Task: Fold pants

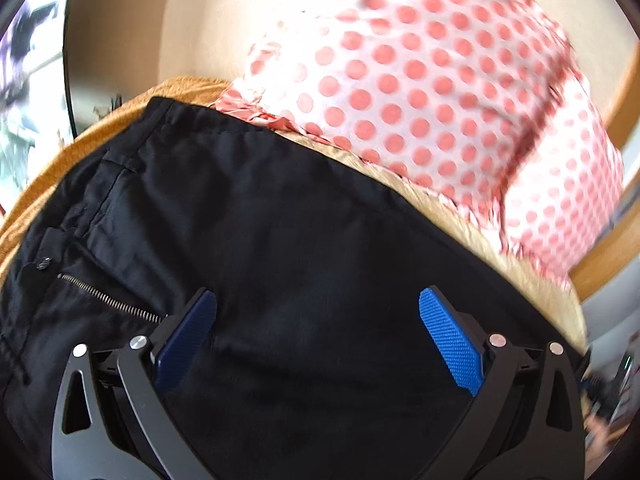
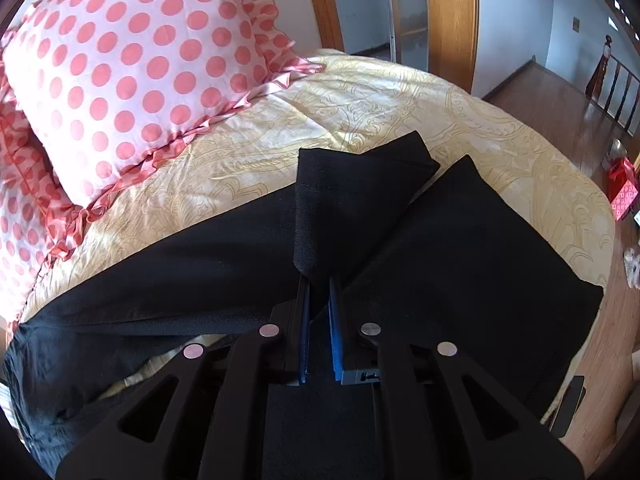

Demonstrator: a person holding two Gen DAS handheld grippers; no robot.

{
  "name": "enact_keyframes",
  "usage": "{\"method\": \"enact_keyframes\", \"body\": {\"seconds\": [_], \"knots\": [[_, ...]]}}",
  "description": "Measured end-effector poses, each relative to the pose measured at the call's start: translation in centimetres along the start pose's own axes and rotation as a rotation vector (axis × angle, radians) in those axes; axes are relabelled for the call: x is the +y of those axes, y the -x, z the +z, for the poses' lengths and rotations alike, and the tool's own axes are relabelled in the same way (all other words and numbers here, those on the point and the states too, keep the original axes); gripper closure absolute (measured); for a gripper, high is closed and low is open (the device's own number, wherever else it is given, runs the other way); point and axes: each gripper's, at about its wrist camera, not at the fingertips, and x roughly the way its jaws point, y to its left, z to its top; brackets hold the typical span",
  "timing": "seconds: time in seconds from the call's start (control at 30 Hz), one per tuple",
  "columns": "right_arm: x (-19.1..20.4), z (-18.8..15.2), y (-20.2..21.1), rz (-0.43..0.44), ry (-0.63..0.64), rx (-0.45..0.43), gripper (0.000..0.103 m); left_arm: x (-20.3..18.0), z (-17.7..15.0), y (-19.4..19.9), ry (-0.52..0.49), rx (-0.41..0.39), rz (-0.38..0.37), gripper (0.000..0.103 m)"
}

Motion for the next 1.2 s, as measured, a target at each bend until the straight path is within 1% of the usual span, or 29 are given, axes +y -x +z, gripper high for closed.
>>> {"method": "enact_keyframes", "body": {"seconds": [0.07,0.13,0.17,0.23,0.3,0.4,0.47,0.53,0.57,0.6,0.67,0.77,0.8,0.83,0.87,0.9,0.97,1.0,1.03,1.07,1.13,1.2], "knots": [[0.0,-0.3,0.4,0.004,0.01,-0.008,0.094,0.7,2.2,-0.9,0.055,-0.021,0.007,0.002],[-0.1,-0.7,0.6,0.003,0.024,-0.011,0.094,1.5,4.6,-2.2,0.13,-0.047,0.044,0.002],[-0.2,-0.8,0.6,0.003,0.029,-0.009,0.094,1.7,5.6,-3.0,0.151,-0.038,0.056,0.002],[-0.4,-1.1,0.6,0.007,0.028,-0.006,0.094,1.9,8.4,-5.9,0.143,0.041,0.088,0.002],[-0.4,-1.2,0.6,0.011,0.03,-0.005,0.094,1.6,10.7,-8.5,0.117,0.087,0.17,0.002],[-0.4,-1.3,0.7,0.014,0.037,-0.01,0.094,1.3,13.4,-12.3,0.109,0.154,0.242,0.003],[-0.5,-1.4,0.7,0.015,0.041,-0.014,0.094,1.7,14.1,-13.8,0.158,0.194,0.267,0.011],[-0.4,-1.4,0.7,0.01,0.051,-0.017,0.094,2.6,14.9,-15.9,0.243,0.261,0.283,0.014],[-0.3,-1.4,0.6,0.006,0.06,-0.017,0.094,2.8,14.9,-16.4,0.26,0.274,0.294,0.018],[-0.3,-1.4,0.6,0.005,0.063,-0.017,0.094,3.1,15.2,-17.0,0.284,0.285,0.321,0.02],[-0.3,-1.3,0.4,0.006,0.067,-0.015,0.094,3.6,15.7,-17.8,0.327,0.278,0.374,0.02],[-0.3,-1.3,0.3,0.007,0.073,-0.018,0.094,4.2,15.9,-18.2,0.381,0.251,0.406,0.021],[-0.3,-1.3,0.3,0.009,0.075,-0.02,0.094,4.2,16.0,-18.2,0.381,0.243,0.417,0.023],[-0.4,-1.3,0.3,0.011,0.074,-0.022,0.094,4.3,16.0,-18.1,0.374,0.232,0.435,0.031],[-0.4,-1.2,0.3,0.015,0.073,-0.023,0.094,4.2,15.9,-17.9,0.358,0.218,0.462,0.044],[-0.5,-1.2,0.4,0.021,0.071,-0.027,0.094,4.3,15.8,-17.6,0.355,0.207,0.462,0.049],[-0.5,-1.1,0.4,0.027,0.07,-0.031,0.094,4.7,15.5,-16.8,0.364,0.185,0.433,0.074],[-0.5,-1.1,0.4,0.029,0.069,-0.034,0.094,5.2,15.1,-16.0,0.38,0.167,0.383,0.08],[-0.5,-1.1,0.5,0.032,0.068,-0.038,0.094,5.5,15.1,-15.8,0.39,0.16,0.357,0.089],[-0.6,-1.0,0.7,0.04,0.068,-0.046,0.094,5.6,14.9,-15.2,0.395,0.148,0.336,0.092],[-0.7,-0.9,1.1,0.053,0.064,-0.058,0.094,5.6,14.2,-13.2,0.376,0.109,0.306,0.093],[-0.8,-0.6,1.8,0.068,0.061,-0.073,0.094,5.6,13.2,-10.4,0.351,0.055,0.267,0.096]]}}
